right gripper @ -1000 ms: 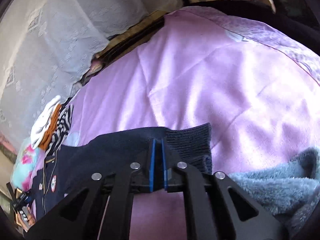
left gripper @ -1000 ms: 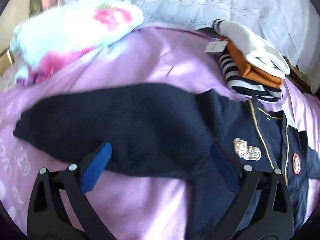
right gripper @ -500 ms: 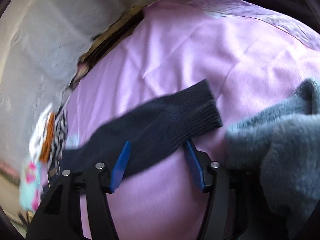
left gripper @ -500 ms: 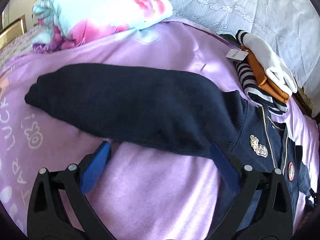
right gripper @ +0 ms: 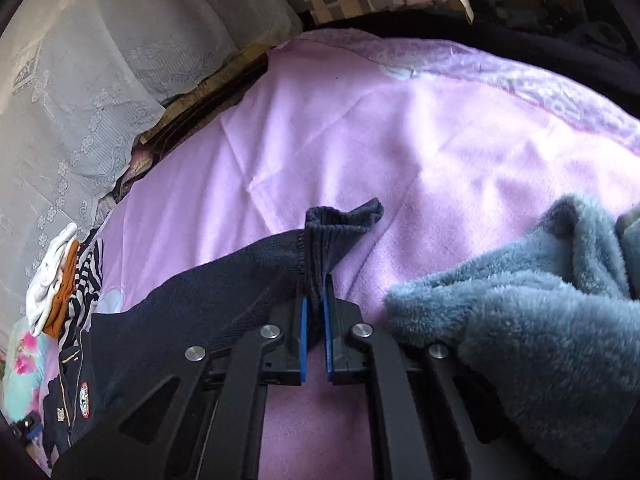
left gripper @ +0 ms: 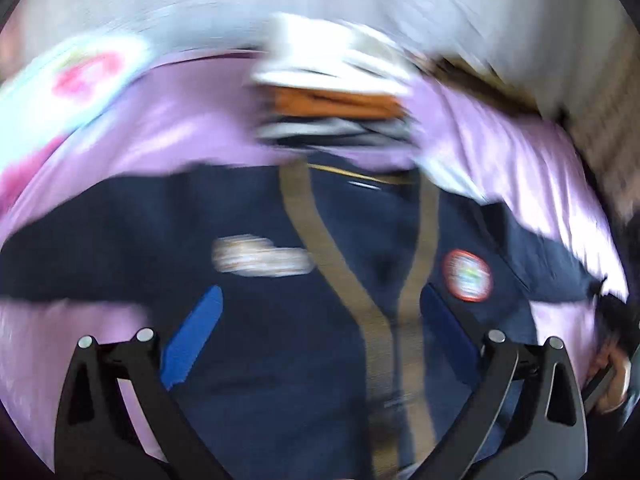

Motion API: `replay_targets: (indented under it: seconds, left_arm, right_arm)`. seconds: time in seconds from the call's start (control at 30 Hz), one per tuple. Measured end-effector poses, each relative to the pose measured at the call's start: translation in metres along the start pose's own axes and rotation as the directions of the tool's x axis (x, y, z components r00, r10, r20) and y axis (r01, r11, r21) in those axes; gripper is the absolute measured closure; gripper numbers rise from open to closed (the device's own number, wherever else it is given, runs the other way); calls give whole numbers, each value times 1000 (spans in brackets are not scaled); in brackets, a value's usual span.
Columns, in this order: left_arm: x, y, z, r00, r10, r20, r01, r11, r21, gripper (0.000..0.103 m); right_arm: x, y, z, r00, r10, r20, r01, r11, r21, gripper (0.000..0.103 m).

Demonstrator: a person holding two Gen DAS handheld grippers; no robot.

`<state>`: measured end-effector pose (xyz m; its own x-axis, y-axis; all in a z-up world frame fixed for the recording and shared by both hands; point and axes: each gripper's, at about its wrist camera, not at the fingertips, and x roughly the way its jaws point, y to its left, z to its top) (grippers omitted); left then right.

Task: Fold small clothes
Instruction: 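Grasp the sleeve cuff with the right gripper and fold it across the body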

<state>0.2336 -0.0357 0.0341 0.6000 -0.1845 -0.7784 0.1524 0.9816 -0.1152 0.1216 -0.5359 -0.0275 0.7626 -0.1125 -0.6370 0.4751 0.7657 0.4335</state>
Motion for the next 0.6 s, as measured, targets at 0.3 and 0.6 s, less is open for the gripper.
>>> replay_targets:
  seconds: [0.3,0.6]
  left_arm:
    - [116,-142,38,983,78,-167,-56,989,136,2]
    - [104,-158,26,994,104,-25,-99,984,150,2]
  right_arm:
    - [2,1,-1,1000,0,-5,0,1000,-4,94]
    - [-1,5,-1,998,44,36,-45,999,30,92]
